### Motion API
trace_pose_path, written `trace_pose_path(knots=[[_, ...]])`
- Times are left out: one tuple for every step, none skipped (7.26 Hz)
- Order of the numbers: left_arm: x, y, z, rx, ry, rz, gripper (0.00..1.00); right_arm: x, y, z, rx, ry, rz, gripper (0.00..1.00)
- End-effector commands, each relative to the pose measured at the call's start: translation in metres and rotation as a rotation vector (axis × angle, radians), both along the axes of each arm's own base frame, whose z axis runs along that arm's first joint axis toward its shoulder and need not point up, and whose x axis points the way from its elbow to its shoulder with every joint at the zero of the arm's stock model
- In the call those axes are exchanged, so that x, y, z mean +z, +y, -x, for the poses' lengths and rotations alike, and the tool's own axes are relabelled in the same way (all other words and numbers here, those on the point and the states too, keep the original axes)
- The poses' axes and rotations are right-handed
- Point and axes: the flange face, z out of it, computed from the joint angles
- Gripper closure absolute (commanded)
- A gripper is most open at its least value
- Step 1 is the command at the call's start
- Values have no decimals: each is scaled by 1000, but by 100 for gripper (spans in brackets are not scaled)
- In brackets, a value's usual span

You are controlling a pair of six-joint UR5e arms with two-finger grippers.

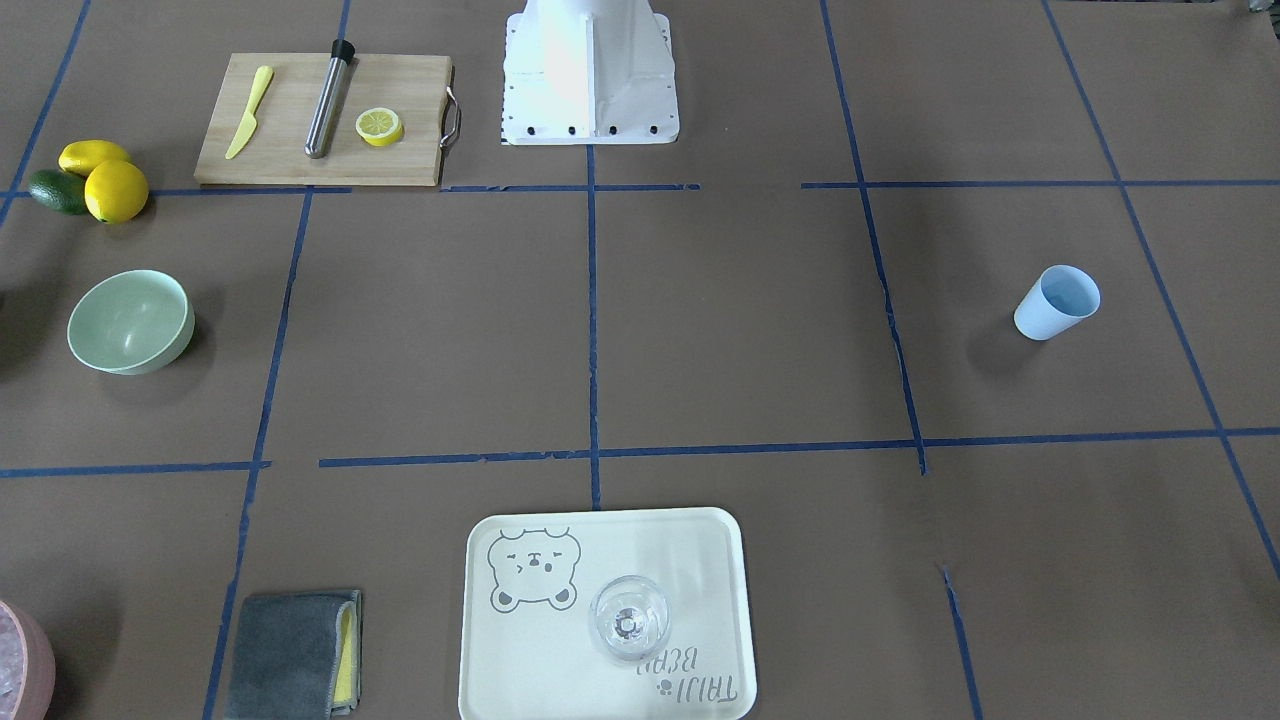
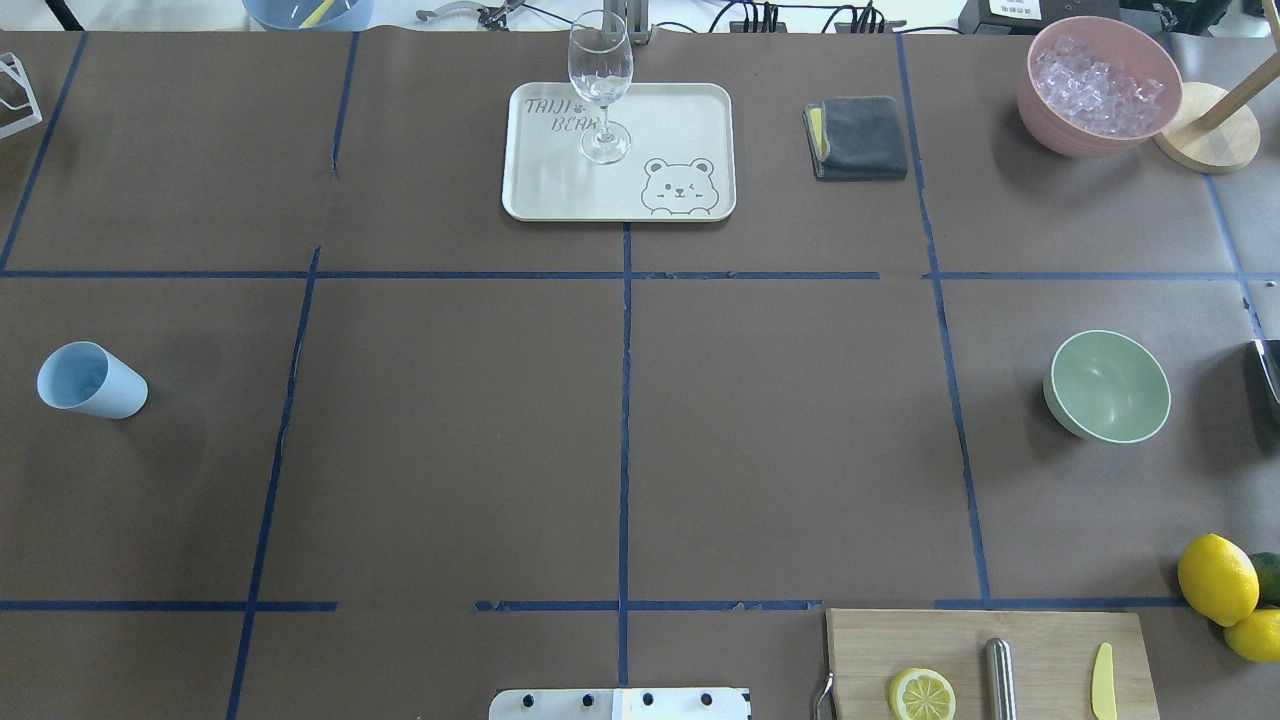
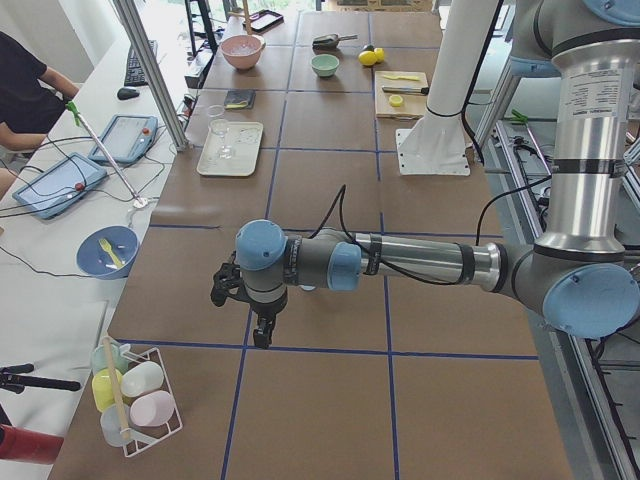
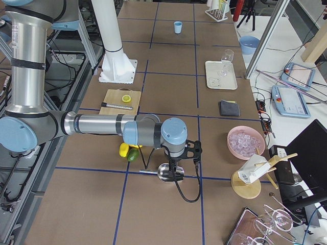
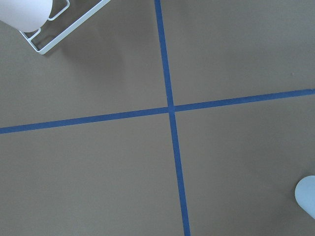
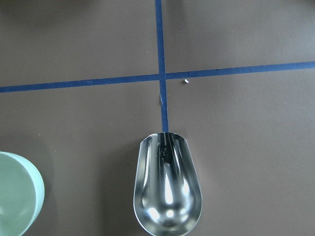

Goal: Pour ice into bowl

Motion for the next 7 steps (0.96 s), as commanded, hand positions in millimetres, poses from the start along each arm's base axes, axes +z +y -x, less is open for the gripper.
trace_pose_path(knots=[[-6, -1, 0, 0, -3, -15, 0, -1, 0, 0, 0, 6, -3, 0], [-17, -4, 0, 1, -3, -38, 0, -5, -1, 0, 4, 1, -8, 0], [-45, -6, 0, 2, -6, -104, 0, -13, -10, 0, 5, 2, -21, 0], [-76, -6, -1, 3, -6, -185, 0, -42, -40, -1, 14, 3, -65, 0], [-105, -4, -3, 0, 7, -256, 0, -36, -41, 2, 72, -31, 16, 0], [-131, -3, -7, -55, 23, -282, 0, -33, -46, 14, 52, -72, 30, 0], [-146, -1, -28, -79, 51, -344, 0, -38, -52, 34, 18, -84, -1, 0]])
